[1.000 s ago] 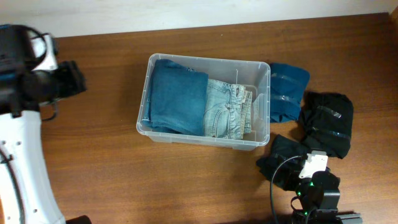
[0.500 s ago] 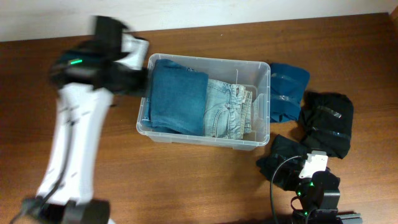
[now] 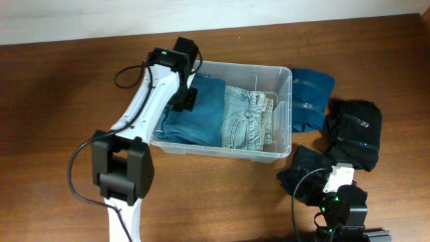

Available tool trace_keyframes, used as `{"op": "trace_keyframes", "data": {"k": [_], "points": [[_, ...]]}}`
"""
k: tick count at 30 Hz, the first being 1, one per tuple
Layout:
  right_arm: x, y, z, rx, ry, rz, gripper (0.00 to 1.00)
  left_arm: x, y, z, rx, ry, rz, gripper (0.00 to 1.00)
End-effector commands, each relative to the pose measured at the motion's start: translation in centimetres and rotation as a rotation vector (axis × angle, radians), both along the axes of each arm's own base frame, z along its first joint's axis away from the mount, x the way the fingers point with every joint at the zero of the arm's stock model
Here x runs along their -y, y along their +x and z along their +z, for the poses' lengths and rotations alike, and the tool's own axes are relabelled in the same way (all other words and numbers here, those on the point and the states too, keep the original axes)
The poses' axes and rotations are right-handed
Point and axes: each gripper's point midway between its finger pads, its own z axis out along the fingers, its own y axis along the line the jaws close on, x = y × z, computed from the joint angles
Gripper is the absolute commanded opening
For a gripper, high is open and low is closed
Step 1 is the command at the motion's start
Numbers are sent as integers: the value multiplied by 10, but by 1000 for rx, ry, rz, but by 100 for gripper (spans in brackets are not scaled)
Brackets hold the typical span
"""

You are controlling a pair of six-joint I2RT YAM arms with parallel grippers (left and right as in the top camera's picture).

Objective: Pack container

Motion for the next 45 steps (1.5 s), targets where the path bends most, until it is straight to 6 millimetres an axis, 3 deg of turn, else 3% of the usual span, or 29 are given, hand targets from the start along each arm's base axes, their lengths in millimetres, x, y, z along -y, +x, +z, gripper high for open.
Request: {"op": "trace_keyframes", "data": {"k": [1, 6, 10, 13, 16, 17, 20, 24, 26, 29, 30, 31, 33, 36, 40, 42, 44, 45], "points": [[0, 0, -3, -2, -2, 2, 98, -24, -11, -67, -149, 130, 45, 3], [0, 0, -3, -2, -2, 2, 99, -24, -9, -59, -127, 122, 87, 2], [0, 0, -3, -2, -2, 2, 98, -29, -7, -23, -65, 100, 107, 6], [0, 0, -3, -2, -2, 2, 98, -41, -3, 23, 26, 74, 136, 15], [0, 0, -3, -2, -2, 2, 98, -63, 2, 84, 164, 20, 193, 33], [0, 0, -3, -2, -2, 2, 98, -82, 1, 123, 260, -14, 240, 47], [0, 0, -3, -2, -2, 2, 98, -124, -9, 181, 404, -52, 347, 53], [0, 0, -3, -2, -2, 2, 98, -187, -39, 228, 519, -53, 506, 55], [0, 0, -3, -2, -2, 2, 98, -216, -57, 239, 535, -49, 587, 56], [0, 0, -3, -2, -2, 2, 98, -241, -72, 241, 526, -82, 672, 60], [2, 1, -1, 3, -15, -2, 98, -248, -74, 240, 523, -79, 691, 71], [6, 6, 7, 42, -35, -20, 98, -257, -78, 239, 515, -70, 718, 100], [-2, 16, 24, 127, 9, 11, 99, -265, -81, 238, 514, -64, 742, 100], [-33, 24, 43, 210, 217, 109, 98, -269, -82, 238, 516, -61, 752, 100], [-73, 17, 52, 191, 482, 239, 98, -269, -81, 238, 517, -62, 752, 100], [-78, 18, 60, 213, 517, 260, 98, -269, -80, 239, 524, -62, 751, 100], [-90, 17, 77, 265, 532, 356, 98, -269, -80, 239, 523, -62, 751, 100], [-100, 16, 96, 317, 546, 437, 98, -269, -80, 239, 523, -62, 751, 100]]}}
